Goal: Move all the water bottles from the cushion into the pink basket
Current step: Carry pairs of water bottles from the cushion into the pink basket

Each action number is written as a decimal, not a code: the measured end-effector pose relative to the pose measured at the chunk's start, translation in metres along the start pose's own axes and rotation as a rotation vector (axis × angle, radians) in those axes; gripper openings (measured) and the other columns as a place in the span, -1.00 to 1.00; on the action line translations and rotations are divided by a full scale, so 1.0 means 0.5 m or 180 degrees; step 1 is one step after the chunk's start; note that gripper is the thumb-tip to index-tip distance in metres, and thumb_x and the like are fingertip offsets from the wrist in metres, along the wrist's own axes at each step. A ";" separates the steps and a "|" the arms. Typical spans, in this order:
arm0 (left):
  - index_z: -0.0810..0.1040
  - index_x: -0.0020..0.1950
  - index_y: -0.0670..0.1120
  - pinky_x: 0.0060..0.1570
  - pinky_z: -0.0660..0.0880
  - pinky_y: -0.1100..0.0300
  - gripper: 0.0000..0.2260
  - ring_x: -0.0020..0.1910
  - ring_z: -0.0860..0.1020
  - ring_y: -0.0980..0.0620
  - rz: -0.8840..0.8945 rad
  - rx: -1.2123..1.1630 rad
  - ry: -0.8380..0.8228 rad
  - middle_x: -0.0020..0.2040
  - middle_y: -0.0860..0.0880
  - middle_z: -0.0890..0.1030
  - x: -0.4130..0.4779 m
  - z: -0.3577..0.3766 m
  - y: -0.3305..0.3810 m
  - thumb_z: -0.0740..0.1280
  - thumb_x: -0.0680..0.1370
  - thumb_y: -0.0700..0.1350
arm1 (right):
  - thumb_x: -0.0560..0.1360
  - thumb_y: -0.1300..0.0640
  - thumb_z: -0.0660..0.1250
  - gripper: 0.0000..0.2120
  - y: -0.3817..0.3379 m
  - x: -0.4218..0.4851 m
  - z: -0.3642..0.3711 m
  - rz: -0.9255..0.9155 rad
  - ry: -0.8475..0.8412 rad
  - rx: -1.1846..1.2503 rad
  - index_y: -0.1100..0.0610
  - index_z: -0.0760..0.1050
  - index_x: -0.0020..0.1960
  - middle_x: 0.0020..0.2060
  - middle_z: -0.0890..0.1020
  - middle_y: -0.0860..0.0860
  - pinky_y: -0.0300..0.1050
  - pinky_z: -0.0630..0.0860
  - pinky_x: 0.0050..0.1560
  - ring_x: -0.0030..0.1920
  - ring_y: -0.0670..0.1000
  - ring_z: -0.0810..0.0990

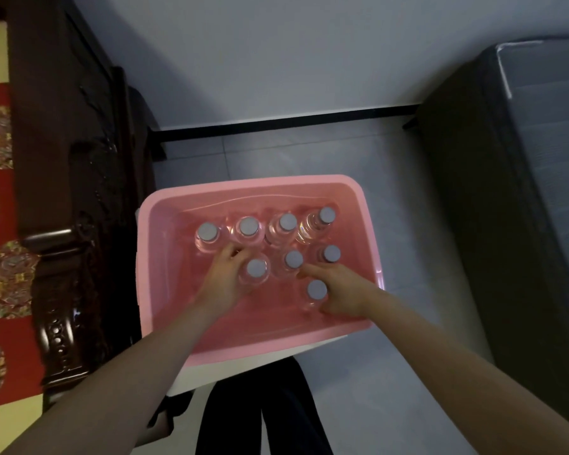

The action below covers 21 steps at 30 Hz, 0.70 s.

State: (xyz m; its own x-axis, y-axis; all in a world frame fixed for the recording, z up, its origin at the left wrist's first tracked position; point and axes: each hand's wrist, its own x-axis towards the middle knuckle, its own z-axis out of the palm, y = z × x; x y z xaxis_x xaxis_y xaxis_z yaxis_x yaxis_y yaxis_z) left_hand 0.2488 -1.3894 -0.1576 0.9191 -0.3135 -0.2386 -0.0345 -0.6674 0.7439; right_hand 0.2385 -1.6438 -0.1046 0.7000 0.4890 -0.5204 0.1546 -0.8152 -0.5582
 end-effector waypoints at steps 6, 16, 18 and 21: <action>0.51 0.30 -0.07 0.14 0.45 -0.03 -0.39 0.14 0.44 -0.18 -0.0008 0.0161 0.0121 0.15 -0.15 0.46 -0.001 0.023 -0.010 0.57 0.27 -0.15 | 0.25 0.14 0.45 -0.45 0.006 0.004 0.014 -0.0001 -0.0020 -0.0340 0.07 0.49 0.23 0.11 0.52 0.05 -0.03 0.52 -0.11 0.03 0.12 0.57; 0.47 0.34 -0.10 0.24 0.37 0.05 -0.34 0.20 0.42 -0.18 -0.0196 0.0082 0.0011 0.22 -0.15 0.43 -0.003 0.022 -0.014 0.57 0.26 -0.19 | 0.34 0.07 0.37 -0.66 -0.011 0.000 0.017 0.0248 0.0333 -0.1063 0.14 0.51 0.08 -0.01 0.61 0.08 -0.02 0.42 -0.27 -0.07 0.21 0.59; 0.47 0.34 -0.10 0.21 0.35 0.09 -0.35 0.19 0.44 -0.18 -0.0182 0.0086 -0.0080 0.22 -0.16 0.44 -0.004 0.016 -0.012 0.57 0.28 -0.17 | 0.35 0.08 0.37 -0.71 -0.016 -0.009 0.014 0.0231 0.0507 -0.1015 0.13 0.51 0.05 -0.06 0.63 0.08 -0.04 0.39 -0.31 -0.12 0.24 0.60; 0.46 0.34 -0.12 0.16 0.39 0.09 -0.36 0.17 0.49 -0.19 -0.0182 0.0125 -0.0196 0.22 -0.17 0.48 0.000 -0.005 0.001 0.57 0.29 -0.15 | 0.32 0.07 0.41 -0.71 -0.034 -0.023 0.006 0.0266 0.0748 -0.0975 0.05 0.53 0.04 -0.11 0.64 0.02 -0.10 0.32 -0.37 -0.22 0.23 0.60</action>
State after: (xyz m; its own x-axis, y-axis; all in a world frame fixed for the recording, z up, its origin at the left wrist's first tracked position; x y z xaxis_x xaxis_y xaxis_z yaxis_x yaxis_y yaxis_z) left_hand 0.2500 -1.3881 -0.1558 0.8942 -0.3143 -0.3187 0.0008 -0.7109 0.7033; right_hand 0.2257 -1.6347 -0.0909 0.8541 0.3616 -0.3739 0.2663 -0.9215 -0.2828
